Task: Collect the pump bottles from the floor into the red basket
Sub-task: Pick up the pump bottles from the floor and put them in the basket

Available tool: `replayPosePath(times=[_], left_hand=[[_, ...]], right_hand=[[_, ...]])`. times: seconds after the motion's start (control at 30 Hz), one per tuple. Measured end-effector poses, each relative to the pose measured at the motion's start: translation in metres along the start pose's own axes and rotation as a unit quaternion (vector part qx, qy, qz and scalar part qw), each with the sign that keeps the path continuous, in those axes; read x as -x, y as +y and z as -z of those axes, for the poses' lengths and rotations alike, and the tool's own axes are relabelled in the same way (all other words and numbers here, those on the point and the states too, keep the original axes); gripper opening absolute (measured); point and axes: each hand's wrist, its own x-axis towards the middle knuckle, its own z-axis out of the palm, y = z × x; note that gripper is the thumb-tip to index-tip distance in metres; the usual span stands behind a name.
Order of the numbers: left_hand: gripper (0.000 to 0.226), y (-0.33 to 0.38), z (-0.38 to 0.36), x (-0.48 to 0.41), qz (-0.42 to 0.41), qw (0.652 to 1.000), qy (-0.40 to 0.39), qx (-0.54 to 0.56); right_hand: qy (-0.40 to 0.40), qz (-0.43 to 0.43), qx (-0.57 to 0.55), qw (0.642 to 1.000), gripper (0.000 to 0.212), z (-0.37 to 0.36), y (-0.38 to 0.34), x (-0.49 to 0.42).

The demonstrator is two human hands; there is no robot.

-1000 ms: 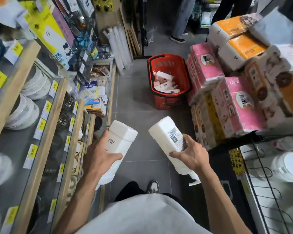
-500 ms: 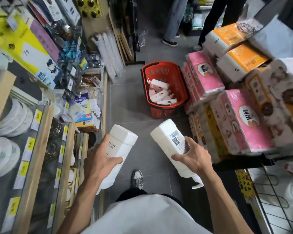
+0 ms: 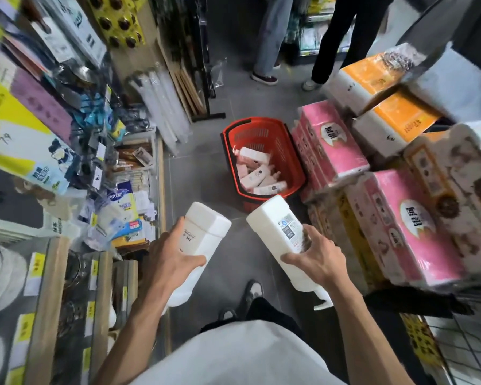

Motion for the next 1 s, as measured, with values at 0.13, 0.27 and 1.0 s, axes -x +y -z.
replayPosePath(times=[0.13,0.27,1.0], left_hand=[[0.100,0.021,0.006,-0.041,0.001,1.000,-0.005,-0.016],[0.098,0.043,0.012,-0.073,0.019,0.999,0.000,-0.030],[0.103,0.103,0.076,-0.284,0.013,0.999,-0.015,-0.030]], right_hand=[[-0.006,0.006,-0.002,1.000,0.077,0.008,-0.010,-0.042],[-0.016,0.007,-0.009,1.000,0.075,0.021,-0.017,-0.080],[-0.002,-0.034,-0.012,0.999,0.077,0.057,-0.118,-0.265]])
